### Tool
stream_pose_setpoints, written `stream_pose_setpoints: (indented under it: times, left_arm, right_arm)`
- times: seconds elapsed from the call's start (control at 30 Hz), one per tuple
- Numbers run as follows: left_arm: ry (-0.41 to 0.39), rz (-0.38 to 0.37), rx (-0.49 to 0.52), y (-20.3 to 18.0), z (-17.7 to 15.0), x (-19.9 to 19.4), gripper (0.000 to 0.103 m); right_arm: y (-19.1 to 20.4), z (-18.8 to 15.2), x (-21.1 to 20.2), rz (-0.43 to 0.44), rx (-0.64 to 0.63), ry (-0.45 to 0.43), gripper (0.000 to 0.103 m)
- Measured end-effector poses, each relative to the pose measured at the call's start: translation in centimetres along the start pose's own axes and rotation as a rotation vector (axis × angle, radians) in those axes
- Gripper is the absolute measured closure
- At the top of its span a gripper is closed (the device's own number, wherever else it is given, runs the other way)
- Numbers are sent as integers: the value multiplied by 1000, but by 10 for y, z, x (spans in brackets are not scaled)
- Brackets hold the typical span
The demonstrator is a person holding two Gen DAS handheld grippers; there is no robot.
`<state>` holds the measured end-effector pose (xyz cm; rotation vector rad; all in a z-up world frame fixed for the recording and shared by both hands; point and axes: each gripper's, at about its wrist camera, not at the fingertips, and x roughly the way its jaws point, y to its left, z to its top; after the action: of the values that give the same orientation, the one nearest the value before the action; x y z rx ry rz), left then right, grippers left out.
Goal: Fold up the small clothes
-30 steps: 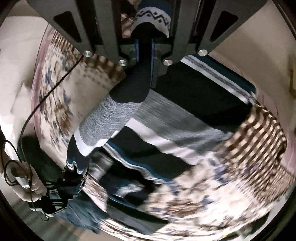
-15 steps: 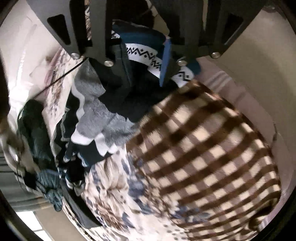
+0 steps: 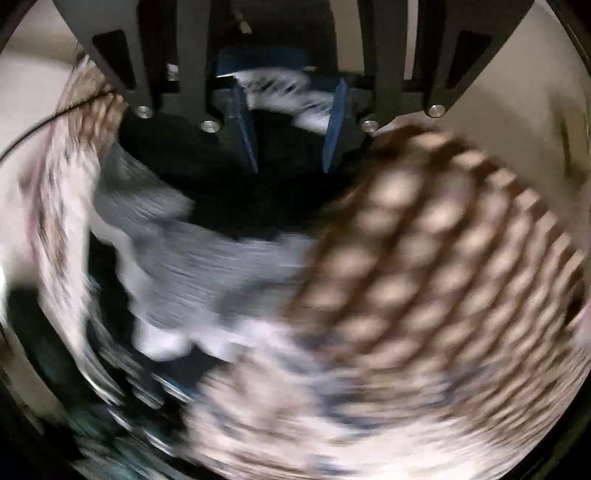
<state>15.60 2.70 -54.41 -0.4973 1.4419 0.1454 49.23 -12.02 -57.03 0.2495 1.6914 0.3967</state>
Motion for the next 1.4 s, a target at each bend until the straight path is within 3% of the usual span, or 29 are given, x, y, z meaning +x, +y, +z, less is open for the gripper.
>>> stream_pose_setpoints:
  times: [0.07, 0.13, 0.2, 0.23, 0.3, 0.43, 0.5, 0.57, 0.63, 0.77, 0.87, 0.97, 1.07, 1.13, 1.17, 1.2, 1.3, 1.4]
  left_arm:
    - [0, 112, -68, 25, -5, -7, 69]
    - [-5, 94, -154, 47, -10, -17, 70]
    - [-32, 3, -214, 56, -13, -32, 65]
    - [-32, -61, -201, 53, -13, -37, 61]
    - [-13, -110, -147, 39, -13, -41, 45]
    - [60, -158, 54, -23, -22, -23, 44]
    - [73, -120, 136, -48, -24, -7, 44]
    - [83, 7, 199, -68, -23, 13, 44]
    - [53, 118, 178, -57, -16, 14, 42]
    - [-22, 182, -61, 14, -3, -13, 44]
    - [-48, 121, -131, 36, 2, -32, 44]
    - [-67, 71, -49, 25, 10, -41, 44]
    - [-37, 47, 46, -1, 15, -25, 44]
    - [-8, 46, 84, -9, 17, -9, 44]
    - [-23, 65, 112, -11, 17, 0, 50]
    - [-36, 82, 116, -9, 16, 3, 71]
    - [-13, 53, -5, 31, 27, 6, 70]
    - [2, -16, -87, 60, 46, -20, 66]
  right_arm:
    - [1, -5, -8, 46, -25, -16, 56]
    - [1, -15, -15, 41, -54, -29, 56]
    - [-3, -34, -19, 18, -70, -34, 56]
    - [-8, -49, -21, 16, -68, -25, 56]
    - [-16, -76, -19, 25, -62, 3, 56]
    - [-43, -131, -5, 13, -9, 74, 56]
    - [-58, -150, 4, 6, 29, 104, 56]
    - [-70, -161, 8, -11, 58, 110, 56]
    - [-75, -162, 6, -37, 57, 92, 56]
    - [-69, -149, -9, -21, 41, 43, 56]
    - [-56, -135, -10, 23, 19, 41, 56]
    - [-35, -121, 0, 78, 16, 56, 56]
    - [-6, -109, 19, 110, 5, 70, 56]
    - [11, -102, 36, 122, 4, 72, 68]
    - [22, -98, 46, 119, -6, 70, 85]
    - [30, -94, 54, 118, -16, 67, 87]
    - [53, -82, 84, 130, -56, 125, 87]
    - [51, -74, 76, 177, -42, 126, 87]
